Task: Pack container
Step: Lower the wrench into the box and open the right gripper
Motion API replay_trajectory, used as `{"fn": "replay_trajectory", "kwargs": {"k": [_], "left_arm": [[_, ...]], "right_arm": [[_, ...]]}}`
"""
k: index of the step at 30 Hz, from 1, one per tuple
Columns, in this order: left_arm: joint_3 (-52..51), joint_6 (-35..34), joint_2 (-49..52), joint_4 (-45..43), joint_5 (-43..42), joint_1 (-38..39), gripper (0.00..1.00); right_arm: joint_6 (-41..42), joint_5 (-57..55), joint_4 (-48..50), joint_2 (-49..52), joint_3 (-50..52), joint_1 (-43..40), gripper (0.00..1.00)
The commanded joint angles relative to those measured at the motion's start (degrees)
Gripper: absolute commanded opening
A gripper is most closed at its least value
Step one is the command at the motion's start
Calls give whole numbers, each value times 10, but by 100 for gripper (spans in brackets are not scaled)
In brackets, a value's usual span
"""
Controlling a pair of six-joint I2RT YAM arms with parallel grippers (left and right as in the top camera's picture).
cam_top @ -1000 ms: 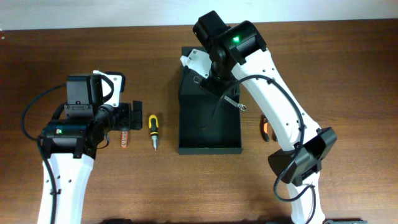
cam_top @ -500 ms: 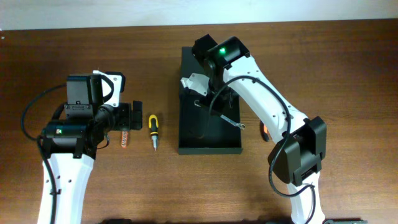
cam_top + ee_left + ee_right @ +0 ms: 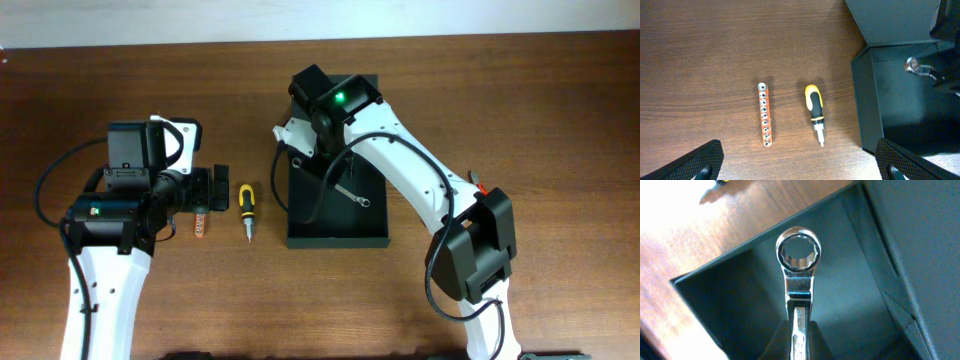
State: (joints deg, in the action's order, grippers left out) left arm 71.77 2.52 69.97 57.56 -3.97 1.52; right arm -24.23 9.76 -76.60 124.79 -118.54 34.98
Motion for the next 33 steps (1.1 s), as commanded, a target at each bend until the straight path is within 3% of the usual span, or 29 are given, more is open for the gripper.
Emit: {"fn": "replay_trajectory", "kwargs": {"k": [1, 18, 20, 25, 33], "left_arm": [[11, -3, 1, 4, 8, -1, 99], [11, -3, 1, 4, 8, -1, 99], [11, -3, 1, 4, 8, -1, 99], [11, -3, 1, 4, 8, -1, 99], [11, -3, 1, 4, 8, -1, 99]], "right_arm": [[38, -18, 10, -5, 13, 2, 6], [38, -9, 82, -5, 129, 2, 6], [38, -9, 96, -5, 144, 2, 12], [38, -9, 124, -5, 186, 2, 12], [38, -9, 132, -5, 189, 2, 12]]}}
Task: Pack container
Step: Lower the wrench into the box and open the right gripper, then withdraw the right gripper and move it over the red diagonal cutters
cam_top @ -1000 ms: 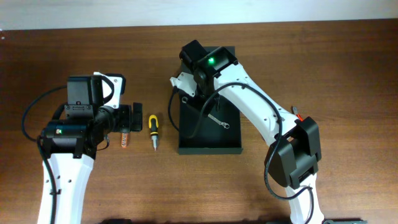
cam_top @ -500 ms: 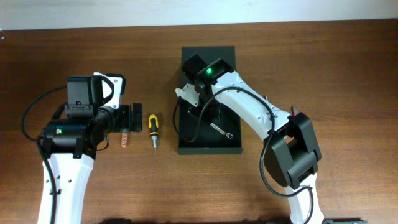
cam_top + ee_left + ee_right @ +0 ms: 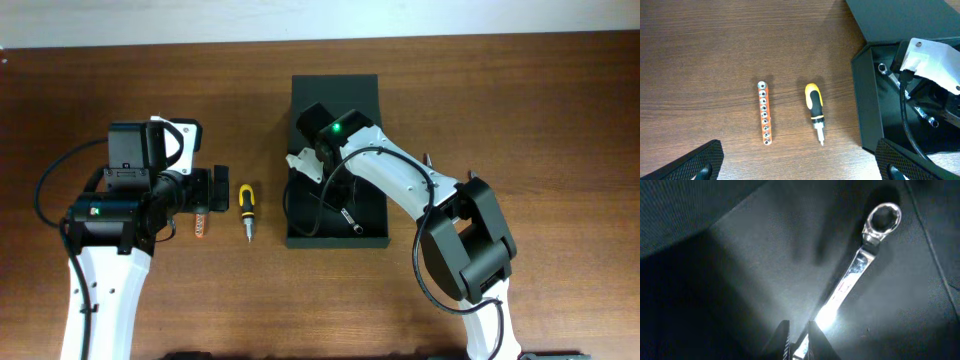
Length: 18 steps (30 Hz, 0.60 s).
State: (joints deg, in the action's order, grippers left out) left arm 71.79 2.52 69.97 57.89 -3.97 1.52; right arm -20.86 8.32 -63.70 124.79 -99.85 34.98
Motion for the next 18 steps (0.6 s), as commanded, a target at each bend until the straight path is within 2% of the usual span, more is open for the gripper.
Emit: {"fn": "replay_trajectory", "kwargs": {"k": [1, 3, 5, 7, 11, 12, 13, 16, 18], "left_arm": [[11, -3, 1, 1, 8, -1, 99], [11, -3, 1, 1, 8, -1, 99], [11, -3, 1, 1, 8, -1, 99], [11, -3, 1, 1, 8, -1, 99], [11, -4, 1, 1, 8, -1, 99], [11, -3, 1, 1, 8, -1, 99], [11, -3, 1, 1, 8, -1, 99], [11, -4, 1, 1, 8, -1, 99], [11, -3, 1, 2, 8, -1, 99]], "right_arm": [[4, 5, 3, -5, -3, 2, 15], [4, 5, 0, -6, -9, 2, 24], [4, 4, -16, -6, -34, 2, 46], [4, -5, -33, -6, -58, 2, 62], [20, -65, -76, -6, -128, 2, 77], [24, -81, -94, -6, -166, 1, 84], [24, -84, -101, -6, -179, 0, 85], [49, -97, -132, -6, -261, -8, 97], [80, -117, -157, -6, -322, -21, 99]]}}
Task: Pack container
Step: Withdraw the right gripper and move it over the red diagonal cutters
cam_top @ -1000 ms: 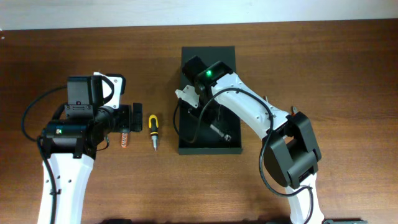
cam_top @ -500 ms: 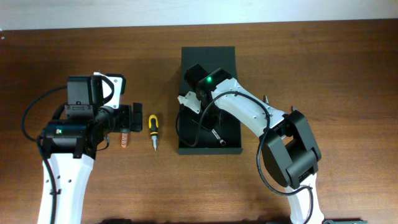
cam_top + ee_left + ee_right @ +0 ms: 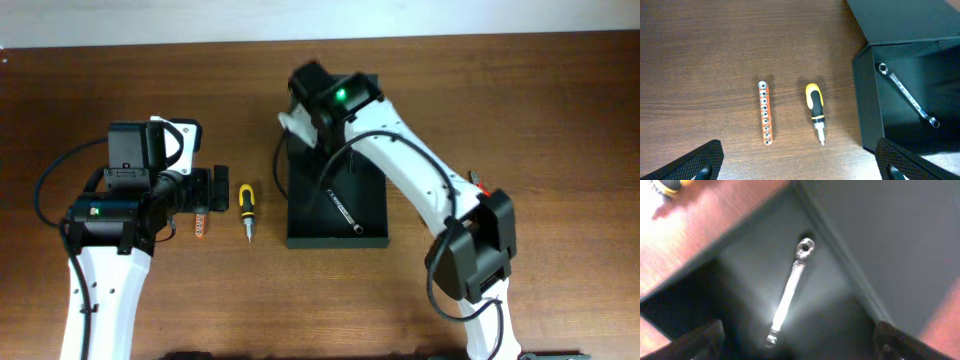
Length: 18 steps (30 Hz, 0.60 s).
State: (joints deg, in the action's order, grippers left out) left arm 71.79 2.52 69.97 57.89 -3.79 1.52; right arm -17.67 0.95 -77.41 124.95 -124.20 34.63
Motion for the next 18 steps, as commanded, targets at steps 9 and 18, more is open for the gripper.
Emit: {"fn": "replay_trajectory", "kwargs": {"k": [9, 18], "left_arm": [[11, -3, 1, 2, 6, -1, 99], [11, -3, 1, 3, 6, -1, 99]], "right_arm": [[140, -117, -171, -9, -264, -136, 99], [184, -103, -199, -36, -286, -285, 99]]}}
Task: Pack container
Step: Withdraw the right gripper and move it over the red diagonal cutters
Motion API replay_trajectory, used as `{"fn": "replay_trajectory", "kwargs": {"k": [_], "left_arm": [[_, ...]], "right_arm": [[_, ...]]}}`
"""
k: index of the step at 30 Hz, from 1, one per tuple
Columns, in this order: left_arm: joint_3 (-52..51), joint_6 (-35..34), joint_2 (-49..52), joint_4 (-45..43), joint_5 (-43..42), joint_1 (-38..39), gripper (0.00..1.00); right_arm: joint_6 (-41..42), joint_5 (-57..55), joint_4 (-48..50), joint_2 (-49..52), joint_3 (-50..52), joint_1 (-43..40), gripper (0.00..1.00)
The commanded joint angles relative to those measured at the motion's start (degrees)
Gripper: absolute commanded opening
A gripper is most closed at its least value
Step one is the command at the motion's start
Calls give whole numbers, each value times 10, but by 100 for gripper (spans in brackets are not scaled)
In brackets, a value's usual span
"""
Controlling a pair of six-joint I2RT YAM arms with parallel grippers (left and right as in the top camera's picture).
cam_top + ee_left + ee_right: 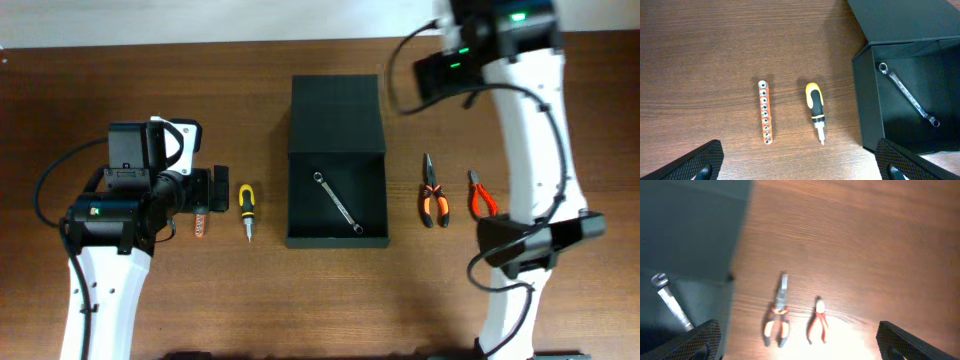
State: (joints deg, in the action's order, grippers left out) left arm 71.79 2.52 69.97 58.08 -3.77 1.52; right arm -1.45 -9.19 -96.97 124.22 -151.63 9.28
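Observation:
A black box (300, 200) with its lid folded back stands mid-table. A silver wrench (337, 203) lies diagonally on its floor, also seen as the wrench (907, 101) in the left wrist view. Left of the box lie a yellow-handled screwdriver (815, 111) and an orange bit holder (765, 113). My left gripper (800, 167) hovers open above them, holding nothing. To the box's right lie orange-handled pliers (777, 314) and red cutters (817, 322). High over the table's back right, my right gripper (797, 345) is open and holds nothing.
The box's open lid (335, 110) lies flat behind it. Brown wooden table (560, 150) all round. The right arm (530, 130) runs along the right side above the cutters (481, 195). A pale wall edge borders the table at the back.
My right gripper has gone from above the box's back left to the table's back right, still open. The pliers and cutters now show. The wrench, left arm and left tools are unchanged.
First my right gripper held the wrench above the open box. Then it was down inside the box with the wrench against the floor. Then it was open above the box, the wrench left lying inside. Now it is off to the right.

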Motion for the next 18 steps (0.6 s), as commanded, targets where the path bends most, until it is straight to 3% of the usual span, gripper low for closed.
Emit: {"fn": "replay_trajectory", "kwargs": {"k": [1, 6, 11, 18], "left_arm": [[11, -3, 1, 1, 6, -1, 99], [11, -3, 1, 0, 6, -1, 99], [11, -3, 1, -7, 6, -1, 99], [11, -3, 1, -19, 6, -1, 99]], "right_arm": [[21, -1, -4, -31, -11, -42, 99], [17, 16, -4, -65, 56, -87, 99], [14, 28, -4, -121, 207, -98, 99], [14, 48, 27, -125, 379, -83, 99]]}}
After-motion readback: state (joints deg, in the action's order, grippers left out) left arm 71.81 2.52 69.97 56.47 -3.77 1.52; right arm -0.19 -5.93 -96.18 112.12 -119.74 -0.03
